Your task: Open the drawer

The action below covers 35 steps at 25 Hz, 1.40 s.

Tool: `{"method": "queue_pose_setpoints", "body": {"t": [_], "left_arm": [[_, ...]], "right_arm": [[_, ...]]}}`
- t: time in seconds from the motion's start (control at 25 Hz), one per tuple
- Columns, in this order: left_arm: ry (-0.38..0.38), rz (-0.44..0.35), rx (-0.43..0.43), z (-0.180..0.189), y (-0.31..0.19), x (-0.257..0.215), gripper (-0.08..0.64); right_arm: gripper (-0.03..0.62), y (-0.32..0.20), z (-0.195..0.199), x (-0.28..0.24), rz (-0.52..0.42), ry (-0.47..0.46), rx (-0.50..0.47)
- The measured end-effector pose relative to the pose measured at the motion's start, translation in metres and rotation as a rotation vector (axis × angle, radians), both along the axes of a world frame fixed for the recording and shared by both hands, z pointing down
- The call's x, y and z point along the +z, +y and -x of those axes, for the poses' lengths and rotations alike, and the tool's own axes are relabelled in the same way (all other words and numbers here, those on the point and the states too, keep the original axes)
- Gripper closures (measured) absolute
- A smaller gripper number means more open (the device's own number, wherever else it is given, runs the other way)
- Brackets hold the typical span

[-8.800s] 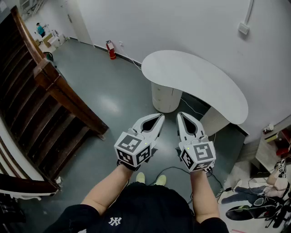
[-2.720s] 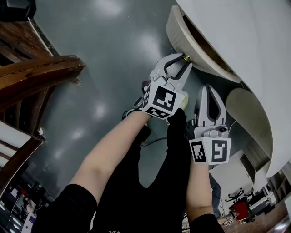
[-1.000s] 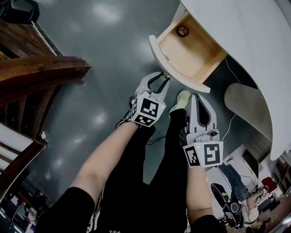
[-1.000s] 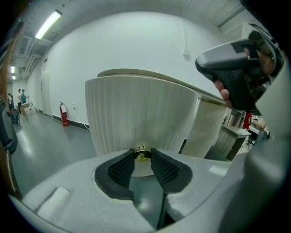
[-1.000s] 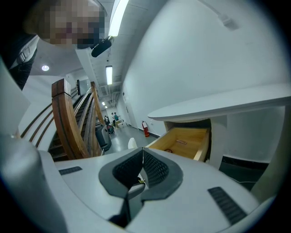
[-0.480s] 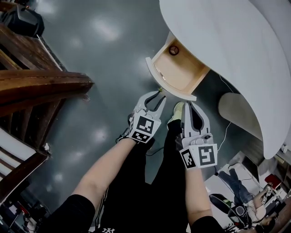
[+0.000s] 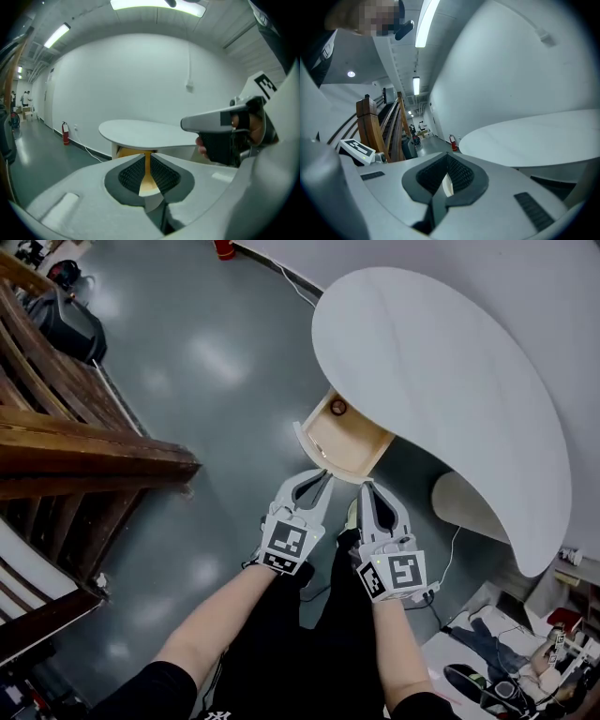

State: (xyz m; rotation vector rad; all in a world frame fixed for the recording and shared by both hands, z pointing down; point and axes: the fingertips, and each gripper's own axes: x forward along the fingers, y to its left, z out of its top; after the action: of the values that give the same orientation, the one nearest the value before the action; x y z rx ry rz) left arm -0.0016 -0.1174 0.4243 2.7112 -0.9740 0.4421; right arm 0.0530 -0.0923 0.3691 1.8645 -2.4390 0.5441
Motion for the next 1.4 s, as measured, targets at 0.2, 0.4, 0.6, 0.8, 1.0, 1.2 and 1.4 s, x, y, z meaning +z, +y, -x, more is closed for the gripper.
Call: {"method": "queue_pose_setpoints", "body": {"t": [0.2, 0.4, 0.6, 0.8, 1.0, 1.2, 1.4], "left_arm": [[0.054, -0.042, 0.001, -0.007, 0.003, -0.071, 0.526], [0.085, -0.079, 0.006, -0.009, 0.005, -0.121, 0.529], [0.124, -0.101, 0.005, -0.008, 0.014, -0.17, 0.534], [0.164, -0.122, 0.009, -0.008, 0.023, -0.213, 0.538], [0.185, -0.159, 0.015, -0.009, 0.029, -0.248, 0.538], [0.203, -0.181, 0.018, -0.011, 0.035, -0.273, 0.54], [0.216, -0.214, 0.021, -0.017, 0.033, -0.298, 0.541]], "right_arm": [[0.58, 0.001, -0.001, -0.046, -0.026, 0.01, 0.001], [0.58, -0.002, 0.0, -0.086, -0.078, 0.026, -0.01], [0.58, 0.003, -0.001, -0.121, -0.104, 0.026, -0.016], [0.58, 0.008, 0.0, -0.159, -0.145, 0.042, -0.021], [0.58, 0.012, 0.0, -0.194, -0.188, 0.052, -0.024], [0.58, 0.016, 0.001, -0.22, -0.218, 0.062, -0.035], [0.58, 0.014, -0.001, -0.241, -0.244, 0.11, -0.042]]}}
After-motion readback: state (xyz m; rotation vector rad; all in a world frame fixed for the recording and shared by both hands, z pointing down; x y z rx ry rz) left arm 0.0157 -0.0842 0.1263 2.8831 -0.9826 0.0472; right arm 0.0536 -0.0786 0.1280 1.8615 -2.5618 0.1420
